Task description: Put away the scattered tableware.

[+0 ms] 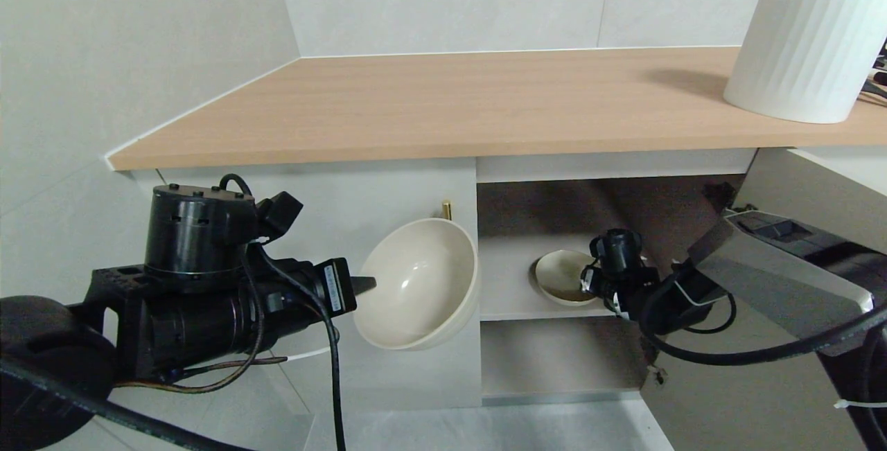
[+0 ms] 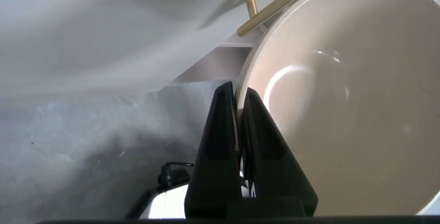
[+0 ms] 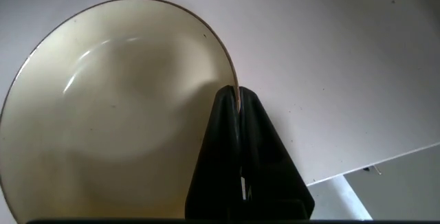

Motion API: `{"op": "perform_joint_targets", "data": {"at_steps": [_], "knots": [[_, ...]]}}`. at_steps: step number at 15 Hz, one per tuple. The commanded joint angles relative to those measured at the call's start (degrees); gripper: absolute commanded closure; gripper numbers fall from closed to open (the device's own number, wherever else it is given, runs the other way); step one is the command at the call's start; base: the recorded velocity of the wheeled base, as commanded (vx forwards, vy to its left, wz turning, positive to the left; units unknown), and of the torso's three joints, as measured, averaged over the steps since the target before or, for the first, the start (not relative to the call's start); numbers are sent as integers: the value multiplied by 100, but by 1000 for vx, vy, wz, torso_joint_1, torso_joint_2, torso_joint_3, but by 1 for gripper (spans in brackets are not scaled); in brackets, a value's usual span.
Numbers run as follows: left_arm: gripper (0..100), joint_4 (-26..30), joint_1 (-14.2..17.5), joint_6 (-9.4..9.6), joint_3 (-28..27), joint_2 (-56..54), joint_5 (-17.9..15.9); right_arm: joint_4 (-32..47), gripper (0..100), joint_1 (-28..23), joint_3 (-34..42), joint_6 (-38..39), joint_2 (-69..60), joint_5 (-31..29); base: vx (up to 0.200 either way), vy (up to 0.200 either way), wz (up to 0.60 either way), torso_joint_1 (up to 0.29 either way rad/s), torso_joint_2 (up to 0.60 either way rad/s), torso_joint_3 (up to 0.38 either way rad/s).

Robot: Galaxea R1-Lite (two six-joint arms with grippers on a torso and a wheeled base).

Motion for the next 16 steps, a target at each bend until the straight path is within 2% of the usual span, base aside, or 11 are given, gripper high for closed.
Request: {"op": "perform_joint_targets", "data": {"at_steps": [1,6,9,12,13,14,16], "knots": [[100,-3,-1,-3,1,8,-2,-3,0,-6,-68,-1,31,-1,0,0,0,0,0,0],[100,-12,-1,-3,1,69,-2,-3,0,-41,-112,8,14,-1,0,0,0,0,0,0],[100,-12,-1,-3,1,113,7,50,0,-6,187,-10,-276,16,0,0,0,0,0,0],[100,304,-151,15,-8,298,33,138,0,346,1206,-45,-1480,579,0,0,0,0,0,0],[100,445,-203,76,-8,324,33,235,0,425,1338,-45,-1709,737,0,0,0,0,0,0],[100,823,-318,358,-8,412,42,621,0,654,1646,-45,-2350,1194,0,0,0,0,0,0],[100,937,-537,410,-17,614,60,1228,0,1032,1936,-45,-3133,1757,0,0,0,0,0,0]]}}
